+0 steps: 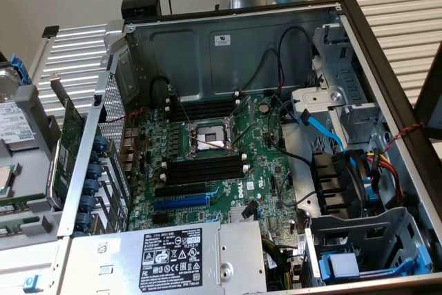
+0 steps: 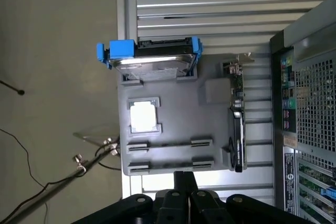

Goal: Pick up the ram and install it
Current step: 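Pick up the ram and move it above insertion slot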

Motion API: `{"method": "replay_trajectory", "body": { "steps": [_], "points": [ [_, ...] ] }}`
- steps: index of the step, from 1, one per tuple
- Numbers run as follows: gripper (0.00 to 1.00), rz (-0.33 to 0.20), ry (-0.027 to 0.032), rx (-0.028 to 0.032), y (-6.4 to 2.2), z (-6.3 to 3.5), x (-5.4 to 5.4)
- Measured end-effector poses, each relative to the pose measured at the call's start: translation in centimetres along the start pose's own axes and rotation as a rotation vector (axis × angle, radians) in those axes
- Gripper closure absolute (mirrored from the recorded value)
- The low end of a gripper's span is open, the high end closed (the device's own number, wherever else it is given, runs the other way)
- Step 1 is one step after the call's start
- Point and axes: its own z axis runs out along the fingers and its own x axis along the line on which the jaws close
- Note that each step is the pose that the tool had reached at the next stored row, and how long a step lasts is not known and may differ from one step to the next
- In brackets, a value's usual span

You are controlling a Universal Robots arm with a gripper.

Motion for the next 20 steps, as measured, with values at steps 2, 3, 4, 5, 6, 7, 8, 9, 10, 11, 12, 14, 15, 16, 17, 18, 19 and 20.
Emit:
{"method": "replay_trajectory", "body": {
  "steps": [2,3,4,5,6,7,8,9,10,11,12,14,15,16,17,18,19,20],
  "points": [
    [0.89,0.0,0.001,0.0001,-0.01,0.0,0.0],
    [0.89,-0.002,0.0014,0.0001,-0.01,0.01,0.0],
    [0.89,-0.012,0.0019,0.0002,-0.02,0.01,0.0],
    [0.89,-0.03,0.0025,0.0002,-0.02,0.02,0.0],
    [0.89,-0.048,0.0033,0.0003,-0.02,0.03,0.0],
    [0.89,-0.066,0.0042,0.0005,-0.02,0.04,0.0],
    [0.89,-0.085,0.0052,0.0006,-0.02,0.04,0.0],
    [0.89,-0.102,0.006,0.0008,-0.02,0.04,0.0],
    [0.89,-0.121,0.0068,0.0009,-0.02,0.05,0.0],
    [0.89,-0.138,0.0077,0.001,-0.02,0.06,0.0],
    [0.89,-0.156,0.0085,0.0011,-0.02,0.06,0.0],
    [0.89,-0.193,0.0103,0.0014,-0.02,0.08,0.0],
    [0.89,-0.211,0.0111,0.0014,-0.02,0.09,0.0],
    [0.89,-0.229,0.012,0.0016,-0.02,0.09,0.0],
    [0.89,-0.248,0.0129,0.0017,-0.02,0.1,0.0],
    [0.89,-0.266,0.0137,0.0018,-0.02,0.11,0.0],
    [0.89,-0.284,0.0145,0.002,-0.02,0.11,0.0],
    [0.89,-0.302,0.0154,0.0021,-0.02,0.12,0.0]
  ]
}}
